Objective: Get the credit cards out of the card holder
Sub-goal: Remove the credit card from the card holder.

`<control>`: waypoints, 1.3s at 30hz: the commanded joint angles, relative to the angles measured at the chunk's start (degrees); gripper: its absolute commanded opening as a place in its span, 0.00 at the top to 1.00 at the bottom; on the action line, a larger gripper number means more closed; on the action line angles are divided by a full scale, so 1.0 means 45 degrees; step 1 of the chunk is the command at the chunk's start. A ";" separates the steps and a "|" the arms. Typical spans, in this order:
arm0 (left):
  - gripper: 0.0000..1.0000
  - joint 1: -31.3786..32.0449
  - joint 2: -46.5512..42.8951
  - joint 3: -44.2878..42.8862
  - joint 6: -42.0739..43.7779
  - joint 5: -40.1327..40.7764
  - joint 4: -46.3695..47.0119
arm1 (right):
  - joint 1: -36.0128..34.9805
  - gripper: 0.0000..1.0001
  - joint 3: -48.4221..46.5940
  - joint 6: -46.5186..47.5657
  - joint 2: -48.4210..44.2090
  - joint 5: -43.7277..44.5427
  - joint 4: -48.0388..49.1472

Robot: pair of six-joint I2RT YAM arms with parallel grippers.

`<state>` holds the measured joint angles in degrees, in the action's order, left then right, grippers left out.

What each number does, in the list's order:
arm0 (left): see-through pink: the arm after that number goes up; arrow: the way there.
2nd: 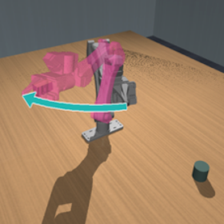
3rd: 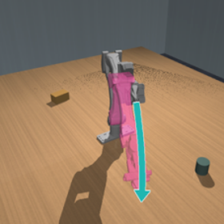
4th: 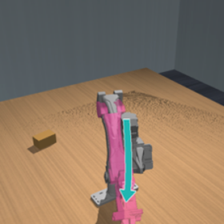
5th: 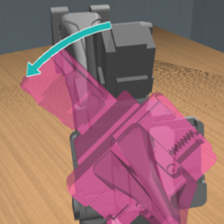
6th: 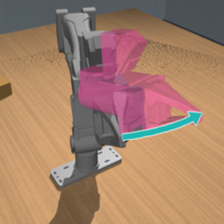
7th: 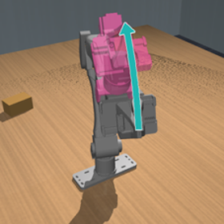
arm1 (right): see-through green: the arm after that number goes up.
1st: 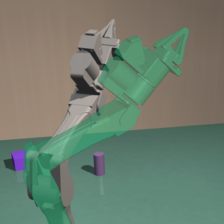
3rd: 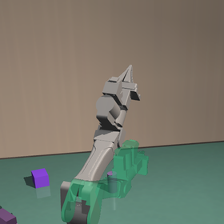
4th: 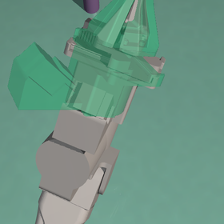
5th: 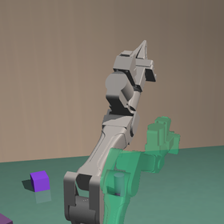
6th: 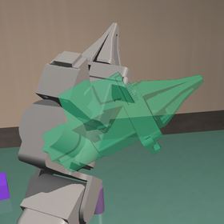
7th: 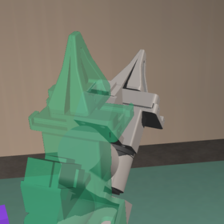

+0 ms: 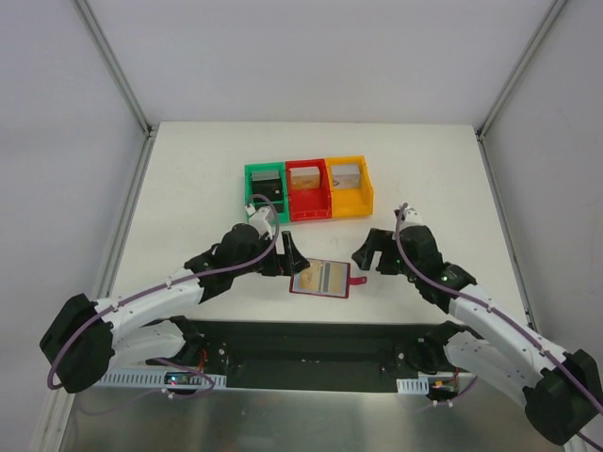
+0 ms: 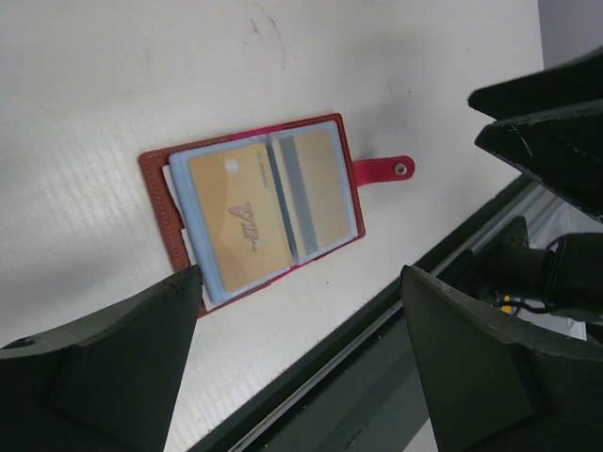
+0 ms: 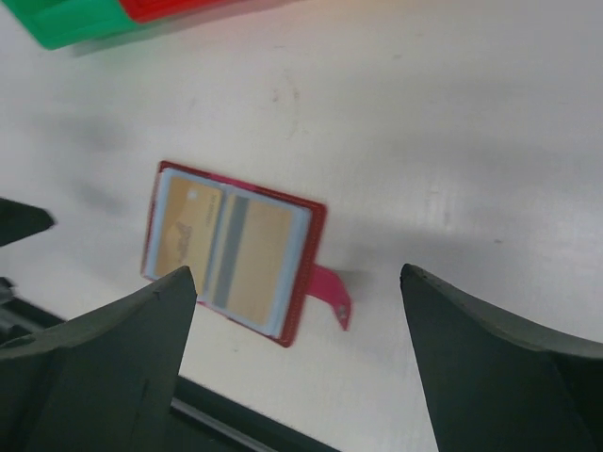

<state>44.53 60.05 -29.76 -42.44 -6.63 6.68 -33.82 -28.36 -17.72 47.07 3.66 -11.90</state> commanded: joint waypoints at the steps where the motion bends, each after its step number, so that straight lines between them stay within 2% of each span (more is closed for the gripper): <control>1: 0.22 -0.0033 0.0716 0.0460 0.0153 -0.2175 0.1794 | -0.0003 0.14 -0.0415 -0.0925 0.1294 -0.3369 0.2586; 5: 0.46 -0.0053 0.1730 0.0578 0.0016 -0.2997 0.2772 | -0.0470 0.28 -0.0417 -0.1356 0.2370 -0.4192 0.3990; 9: 0.61 -0.0033 0.2552 0.0656 -0.0139 -0.3175 0.3261 | -0.0959 0.43 -0.0475 -0.1512 0.3327 -0.4270 0.4518; 11: 0.64 -0.0033 0.2768 0.0695 -0.0140 -0.2999 0.3301 | -0.1096 0.48 -0.0456 -0.1629 0.3718 -0.4329 0.4772; 16: 0.67 -0.0053 0.3002 0.0656 -0.0004 -0.2238 0.3048 | -0.1312 0.52 -0.0378 -0.1747 0.4480 -0.4349 0.5319; 23: 0.73 -0.0053 0.3529 0.0363 0.0095 -0.1515 0.2461 | -0.1448 0.53 -0.0456 -0.1884 0.5320 -0.4485 0.5769; 39: 0.74 -0.0053 0.4311 0.0090 0.0270 -0.0909 0.2032 | -0.1819 0.54 -0.0748 -0.2079 0.6785 -0.4661 0.6531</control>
<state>44.53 78.81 -27.70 -42.54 -12.29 16.08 -41.41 -29.12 -26.26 76.27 -15.97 14.13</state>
